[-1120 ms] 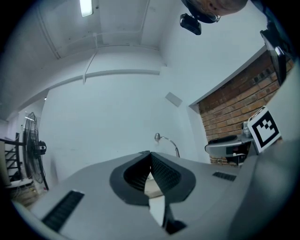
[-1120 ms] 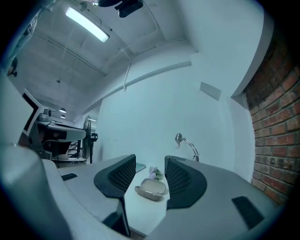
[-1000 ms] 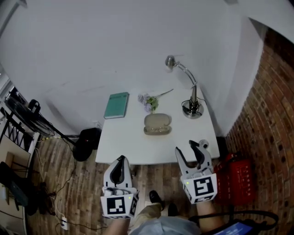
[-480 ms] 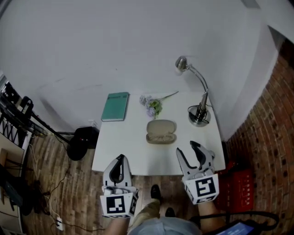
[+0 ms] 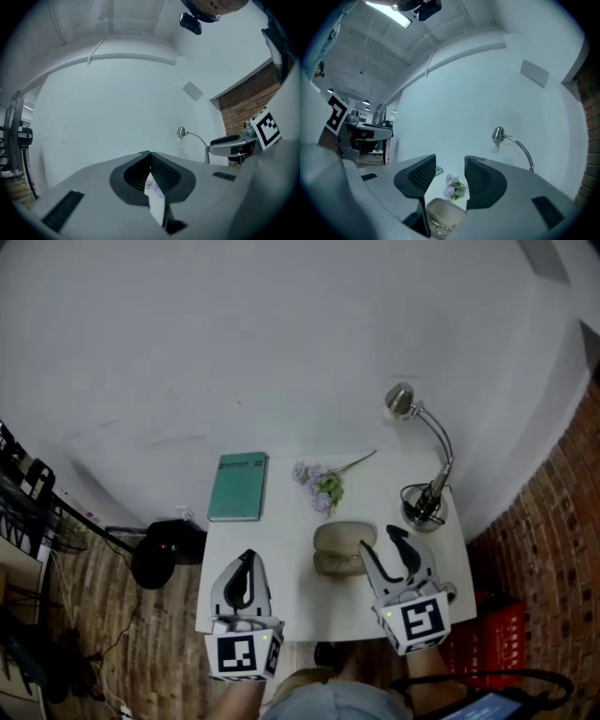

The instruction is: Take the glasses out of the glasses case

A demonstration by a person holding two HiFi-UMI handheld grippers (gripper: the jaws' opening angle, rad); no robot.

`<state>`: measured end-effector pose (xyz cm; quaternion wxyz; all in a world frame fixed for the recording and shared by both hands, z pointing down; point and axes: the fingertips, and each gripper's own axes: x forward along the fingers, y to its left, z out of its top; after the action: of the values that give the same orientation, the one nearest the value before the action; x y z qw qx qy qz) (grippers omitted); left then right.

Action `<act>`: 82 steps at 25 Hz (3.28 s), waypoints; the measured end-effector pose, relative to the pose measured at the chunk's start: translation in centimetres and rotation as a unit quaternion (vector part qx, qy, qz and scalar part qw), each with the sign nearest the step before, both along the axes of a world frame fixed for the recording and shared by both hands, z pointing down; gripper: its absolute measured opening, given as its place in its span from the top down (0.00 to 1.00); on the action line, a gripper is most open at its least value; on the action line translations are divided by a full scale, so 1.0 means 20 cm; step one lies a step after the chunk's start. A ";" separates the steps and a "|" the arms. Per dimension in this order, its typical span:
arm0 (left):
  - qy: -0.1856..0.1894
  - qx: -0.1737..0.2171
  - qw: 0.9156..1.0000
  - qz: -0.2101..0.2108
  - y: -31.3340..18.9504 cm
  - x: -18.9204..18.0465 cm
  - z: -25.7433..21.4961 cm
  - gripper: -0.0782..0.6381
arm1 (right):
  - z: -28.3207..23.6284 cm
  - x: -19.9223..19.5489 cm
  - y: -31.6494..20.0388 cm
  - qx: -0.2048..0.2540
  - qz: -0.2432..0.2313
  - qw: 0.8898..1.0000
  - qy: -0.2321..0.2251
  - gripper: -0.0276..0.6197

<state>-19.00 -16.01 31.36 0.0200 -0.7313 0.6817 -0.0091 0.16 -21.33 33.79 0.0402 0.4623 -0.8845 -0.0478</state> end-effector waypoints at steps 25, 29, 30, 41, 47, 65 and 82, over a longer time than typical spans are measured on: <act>0.021 -0.043 0.999 0.003 -0.51 -0.03 0.14 0.88 | 0.19 -0.12 -0.44 -0.052 -0.054 0.996 0.053 0.64; 0.021 -0.071 0.997 -0.005 -0.51 -0.02 0.25 0.88 | 0.35 -0.14 -0.44 -0.091 -0.078 0.991 0.061 0.66; 0.022 -0.077 0.997 -0.007 -0.51 -0.02 0.27 0.88 | 0.39 -0.15 -0.43 -0.099 -0.084 0.989 0.064 0.66; 0.035 -0.119 0.992 -0.027 -0.46 -0.04 0.50 0.88 | 0.89 -0.17 -0.27 -0.206 -0.142 0.962 0.106 0.67; 0.038 -0.135 0.990 -0.028 -0.45 -0.04 0.58 0.88 | 1.12 -0.14 -0.20 -0.252 -0.155 0.946 0.136 0.68; 0.046 -0.143 0.988 -0.041 -0.41 -0.07 0.63 0.88 | 1.34 -0.12 -0.11 -0.296 -0.192 0.909 0.220 0.75; 0.053 -0.139 0.988 -0.051 -0.41 -0.10 0.62 0.88 | 1.41 -0.12 -0.10 -0.339 -0.212 0.880 0.257 0.79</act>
<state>-20.91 -24.18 43.81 -0.1183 -0.6904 0.7106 -0.0661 -2.17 -23.37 61.89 0.4092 0.1932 -0.8822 0.1306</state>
